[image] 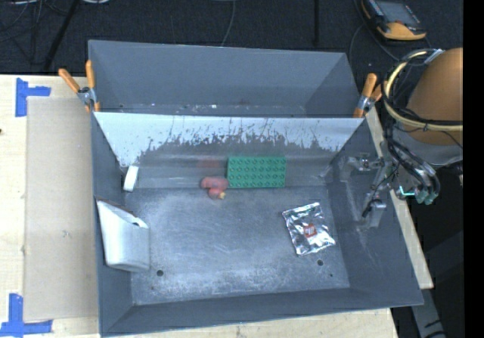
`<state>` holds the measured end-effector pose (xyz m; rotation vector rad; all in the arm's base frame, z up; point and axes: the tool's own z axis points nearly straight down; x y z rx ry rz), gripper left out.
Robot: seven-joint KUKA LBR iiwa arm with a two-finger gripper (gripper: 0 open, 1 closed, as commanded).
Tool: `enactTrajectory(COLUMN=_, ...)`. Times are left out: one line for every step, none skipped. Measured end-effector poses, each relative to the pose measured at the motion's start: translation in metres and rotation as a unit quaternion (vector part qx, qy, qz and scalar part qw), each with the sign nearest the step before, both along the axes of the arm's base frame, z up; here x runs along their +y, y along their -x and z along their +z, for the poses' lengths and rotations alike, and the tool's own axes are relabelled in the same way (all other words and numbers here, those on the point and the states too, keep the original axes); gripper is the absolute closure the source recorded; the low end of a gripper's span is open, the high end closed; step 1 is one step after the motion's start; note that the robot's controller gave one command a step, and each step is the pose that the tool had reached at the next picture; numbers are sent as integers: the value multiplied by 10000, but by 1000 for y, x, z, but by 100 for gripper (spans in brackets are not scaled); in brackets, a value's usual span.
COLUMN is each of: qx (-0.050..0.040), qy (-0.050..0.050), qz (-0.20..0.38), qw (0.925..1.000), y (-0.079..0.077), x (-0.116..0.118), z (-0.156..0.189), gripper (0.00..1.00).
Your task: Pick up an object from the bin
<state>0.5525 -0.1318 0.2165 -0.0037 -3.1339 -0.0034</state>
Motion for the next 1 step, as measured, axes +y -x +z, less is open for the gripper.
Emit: enactTrajectory(qx=-7, qy=-2, qz=32, qw=10000, y=-24, x=16, z=-144, gripper=0)
